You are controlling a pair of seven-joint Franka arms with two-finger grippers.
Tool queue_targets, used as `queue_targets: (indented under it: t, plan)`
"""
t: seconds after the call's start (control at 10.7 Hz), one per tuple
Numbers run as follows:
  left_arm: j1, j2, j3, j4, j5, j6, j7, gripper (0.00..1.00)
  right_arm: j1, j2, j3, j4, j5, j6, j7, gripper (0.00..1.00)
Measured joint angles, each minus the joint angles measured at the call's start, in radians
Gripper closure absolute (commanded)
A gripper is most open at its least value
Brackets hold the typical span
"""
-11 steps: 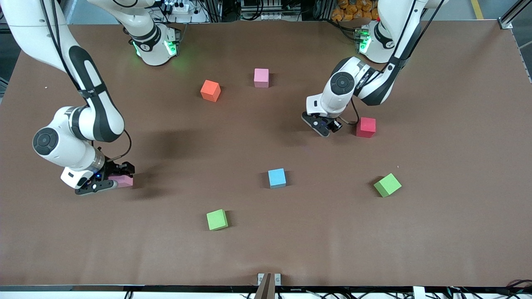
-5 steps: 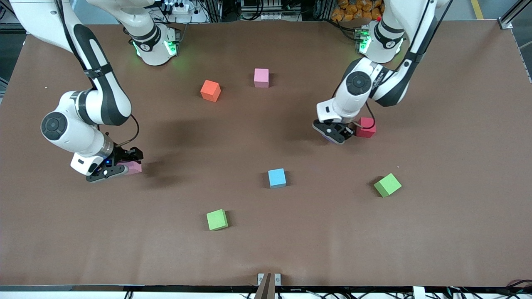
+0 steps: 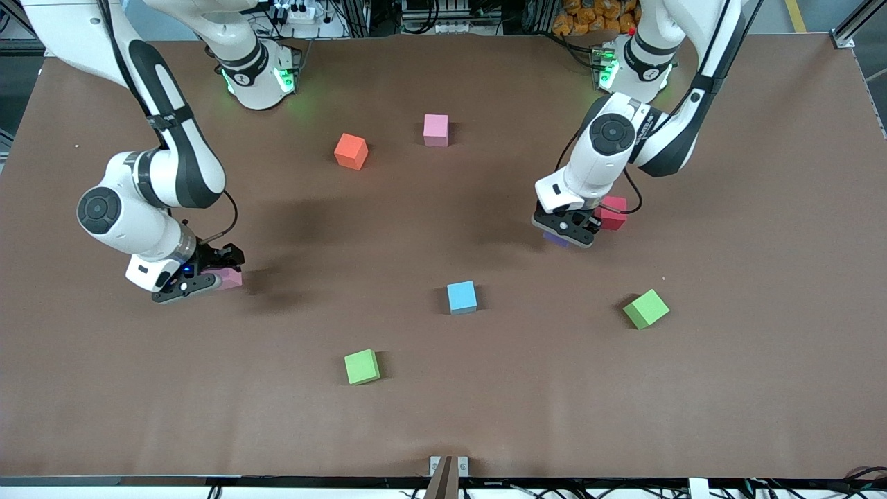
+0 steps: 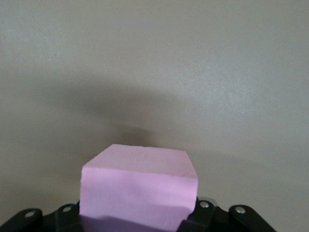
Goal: Arrange blocks into number 1
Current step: 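Place the purple cube below the pink cube with the left gripper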
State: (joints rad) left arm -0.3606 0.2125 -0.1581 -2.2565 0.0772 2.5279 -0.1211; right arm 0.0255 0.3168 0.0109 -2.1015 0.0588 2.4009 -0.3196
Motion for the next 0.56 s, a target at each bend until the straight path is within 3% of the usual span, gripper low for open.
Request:
queue_targets:
  t: [0.56]
  plan:
    - [0.0,0.0,0.001,0.011,0.0,-0.016,-0.034,1.0,0.037,-0.041,0.036,0.001,0.007,-0.054,0.077,1.0]
